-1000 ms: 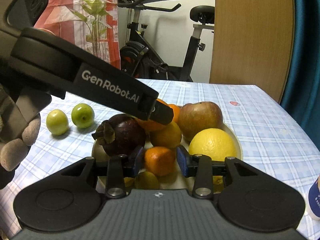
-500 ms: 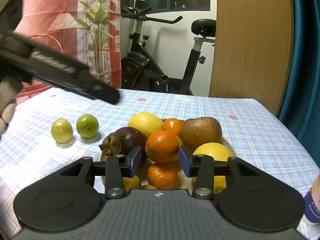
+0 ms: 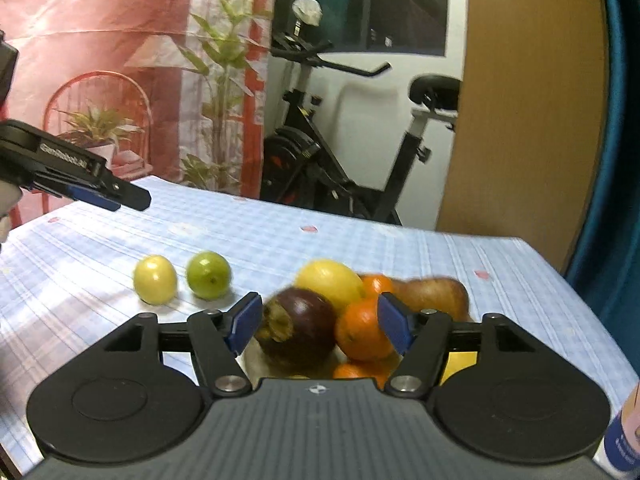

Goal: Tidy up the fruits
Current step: 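Withdraw the right gripper from the plate, then close the left gripper around a green lime on the table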

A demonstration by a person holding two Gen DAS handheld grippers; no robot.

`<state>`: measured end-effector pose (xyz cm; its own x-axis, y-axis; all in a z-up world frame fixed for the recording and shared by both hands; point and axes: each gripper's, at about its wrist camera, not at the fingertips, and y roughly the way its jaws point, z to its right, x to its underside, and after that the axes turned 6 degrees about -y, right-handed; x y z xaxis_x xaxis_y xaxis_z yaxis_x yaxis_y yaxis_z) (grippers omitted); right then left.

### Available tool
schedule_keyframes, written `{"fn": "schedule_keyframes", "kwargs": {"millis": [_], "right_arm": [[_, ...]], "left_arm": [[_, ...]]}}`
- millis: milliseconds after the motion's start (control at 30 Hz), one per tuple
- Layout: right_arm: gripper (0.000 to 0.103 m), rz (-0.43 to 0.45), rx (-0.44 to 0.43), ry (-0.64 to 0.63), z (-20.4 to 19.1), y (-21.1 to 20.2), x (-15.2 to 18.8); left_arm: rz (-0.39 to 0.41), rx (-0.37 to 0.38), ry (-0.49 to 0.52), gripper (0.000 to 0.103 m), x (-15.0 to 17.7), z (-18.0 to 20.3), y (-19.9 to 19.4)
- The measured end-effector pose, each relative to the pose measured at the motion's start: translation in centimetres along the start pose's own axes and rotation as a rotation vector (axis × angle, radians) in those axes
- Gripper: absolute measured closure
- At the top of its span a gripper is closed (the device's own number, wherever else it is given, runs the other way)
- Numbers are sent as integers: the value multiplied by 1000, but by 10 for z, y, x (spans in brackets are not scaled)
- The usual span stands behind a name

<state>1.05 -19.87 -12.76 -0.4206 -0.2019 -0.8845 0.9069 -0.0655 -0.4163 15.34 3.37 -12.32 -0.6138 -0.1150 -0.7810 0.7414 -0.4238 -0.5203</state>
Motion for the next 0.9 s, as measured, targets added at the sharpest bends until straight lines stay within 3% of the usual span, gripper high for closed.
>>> {"fn": "schedule_keyframes", "kwargs": {"millis": [267, 567, 900], "right_arm": [[36, -25, -120, -59, -26, 32, -20], [40, -138, -354, -114, -78, 85, -32], [43, -234, -393, -49, -90, 126, -32]], "left_arm": [[-30, 20, -60, 46, 3, -11, 12], [-128, 112, -112, 46, 15, -18, 37], [-202, 157, -64, 47, 32, -9, 60]]}}
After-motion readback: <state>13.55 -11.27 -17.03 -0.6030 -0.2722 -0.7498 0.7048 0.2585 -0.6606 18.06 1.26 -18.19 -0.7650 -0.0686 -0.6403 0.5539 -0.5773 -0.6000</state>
